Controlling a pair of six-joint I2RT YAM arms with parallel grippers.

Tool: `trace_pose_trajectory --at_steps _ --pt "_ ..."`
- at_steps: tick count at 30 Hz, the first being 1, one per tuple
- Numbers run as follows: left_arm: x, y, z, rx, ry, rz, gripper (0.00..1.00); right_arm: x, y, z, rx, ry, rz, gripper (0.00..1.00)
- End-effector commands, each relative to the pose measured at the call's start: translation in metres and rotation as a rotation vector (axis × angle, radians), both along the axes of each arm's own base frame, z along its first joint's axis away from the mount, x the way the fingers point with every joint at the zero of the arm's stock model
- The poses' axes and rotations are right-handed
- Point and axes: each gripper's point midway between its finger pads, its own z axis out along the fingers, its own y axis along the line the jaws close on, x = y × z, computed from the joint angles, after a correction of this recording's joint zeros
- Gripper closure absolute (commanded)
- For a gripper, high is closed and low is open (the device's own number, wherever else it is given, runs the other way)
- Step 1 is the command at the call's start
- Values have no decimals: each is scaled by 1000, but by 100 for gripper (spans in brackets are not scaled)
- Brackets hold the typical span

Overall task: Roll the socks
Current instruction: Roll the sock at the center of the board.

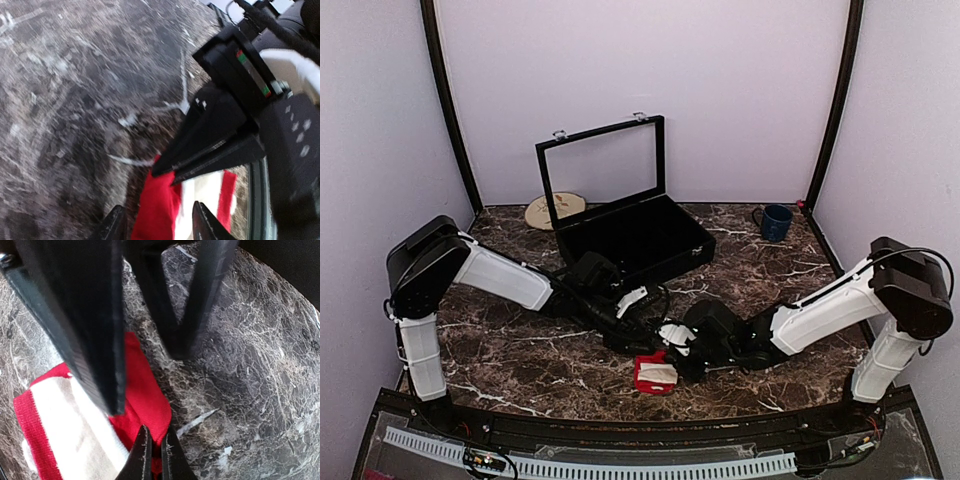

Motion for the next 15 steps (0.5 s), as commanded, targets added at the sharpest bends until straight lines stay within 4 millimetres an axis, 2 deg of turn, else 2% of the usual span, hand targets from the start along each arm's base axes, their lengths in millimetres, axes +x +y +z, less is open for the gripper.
trace_pose_trajectory --at_steps 1,15 --pt "-14 6 5 -24 164 -60 53 -12 -6 -10 -24 11 29 100" --pt "-24 13 -14 28 335 -92 53 -17 -3 -8 3 -1 43 100"
